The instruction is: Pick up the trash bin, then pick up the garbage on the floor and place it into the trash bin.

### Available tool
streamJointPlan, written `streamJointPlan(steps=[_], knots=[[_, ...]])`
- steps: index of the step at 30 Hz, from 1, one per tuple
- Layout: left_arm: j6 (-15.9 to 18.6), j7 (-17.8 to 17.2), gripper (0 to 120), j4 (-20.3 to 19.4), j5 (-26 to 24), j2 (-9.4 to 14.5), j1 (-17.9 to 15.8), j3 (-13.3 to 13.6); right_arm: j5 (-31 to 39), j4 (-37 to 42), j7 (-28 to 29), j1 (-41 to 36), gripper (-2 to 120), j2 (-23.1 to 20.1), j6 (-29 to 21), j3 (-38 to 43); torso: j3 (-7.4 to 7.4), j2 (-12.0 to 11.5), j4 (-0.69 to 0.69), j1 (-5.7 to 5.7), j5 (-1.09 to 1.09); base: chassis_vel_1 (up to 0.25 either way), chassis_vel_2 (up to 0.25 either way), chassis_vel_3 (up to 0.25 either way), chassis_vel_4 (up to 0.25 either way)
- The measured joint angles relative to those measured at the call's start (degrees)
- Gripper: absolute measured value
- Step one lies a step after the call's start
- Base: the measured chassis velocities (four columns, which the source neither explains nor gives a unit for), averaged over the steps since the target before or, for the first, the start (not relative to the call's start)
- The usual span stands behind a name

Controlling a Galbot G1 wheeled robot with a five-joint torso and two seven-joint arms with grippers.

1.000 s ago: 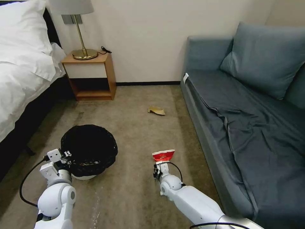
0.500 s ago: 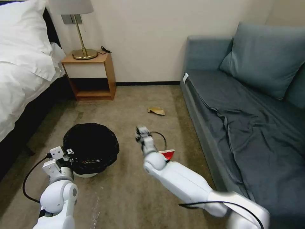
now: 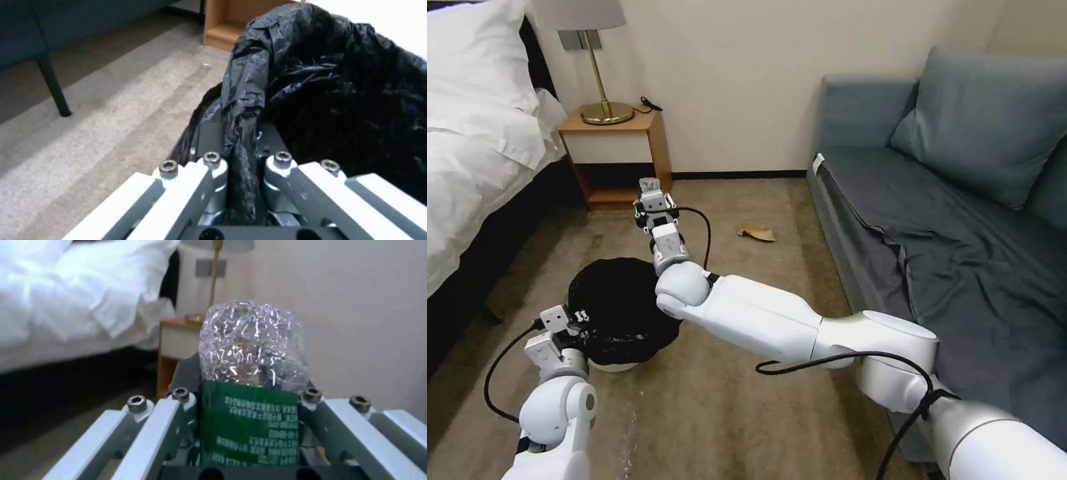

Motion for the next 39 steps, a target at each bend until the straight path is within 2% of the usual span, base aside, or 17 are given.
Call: streamJointPlan(steps=[9, 20, 30, 31, 33, 34, 36, 38, 39], knots=[[0.11, -0.06, 4, -0.02, -0.09, -0.28, -0.31, -0.14, 0.44, -0.31, 1.1, -1.74, 25, -0.12, 0.24, -5.3, 0.0, 0.0, 0.01, 0.0, 0.01, 0.0, 0.0, 0.0, 0.0], [-0.28, -0.01, 4, 0.74, 0.57, -1.51, -0.61, 0.22, 0.41, 0.34, 0.99, -3.19, 25, -0.18, 0.38, -7.51, 0.0, 0.0, 0.01, 0.0, 0.01, 0.0, 0.0, 0.0, 0.0], [-0.41, 0.05, 4, 0.69, 0.5, -1.35, -0.61, -0.12, -0.81, 0.02, -2.61, -4.05, 26, -0.21, 1.85, -7.93, 0.0, 0.0, 0.01, 0.0, 0.01, 0.0, 0.0, 0.0, 0.0], [-0.41, 0.05, 4, 0.63, 0.48, -1.26, -0.61, -0.18, -1.36, -0.16, -2.68, -4.25, 33, -0.23, 1.87, -8.02, 0.0, 0.0, 0.01, 0.0, 0.01, 0.0, 0.0, 0.0, 0.0], [-0.42, 0.05, 4, 0.63, 0.47, -1.22, -0.61, -0.21, -1.49, -0.15, -2.74, -4.28, 36, -0.23, 1.87, -8.06, 0.0, 0.0, 0.01, 0.0, 0.01, 0.0, 0.0, 0.0, 0.0], [-0.42, 0.05, 4, 0.63, 0.46, -1.19, -0.61, -0.22, -1.61, -0.05, -2.78, -4.29, 42, -0.23, 1.86, -8.07, 0.0, 0.0, 0.01, 0.0, 0.01, 0.0, 0.0, 0.0, 0.0], [-0.42, 0.05, 4, 0.62, 0.46, -1.19, -0.61, -0.22, -1.72, 0.12, -2.83, -4.28, 45, -0.23, 1.8, -8.07, 0.0, 0.0, 0.01, 0.0, 0.01, 0.0, 0.0, 0.0, 0.0], [-0.42, 0.05, 4, 0.62, 0.46, -1.24, -0.61, -0.16, -1.82, 0.36, -2.93, -4.23, 56, -0.23, 1.44, -8.03, 0.0, 0.0, 0.01, 0.0, 0.01, 0.0, 0.0, 0.0, 0.0], [-0.42, 0.05, 4, 0.62, 0.46, -1.24, -0.61, -0.16, -1.82, 0.36, -2.93, -4.23, 56, -0.23, 1.44, -8.03, 0.0, 0.0, 0.01, 0.0, 0.01, 0.0, 0.0, 0.0, 0.0]])
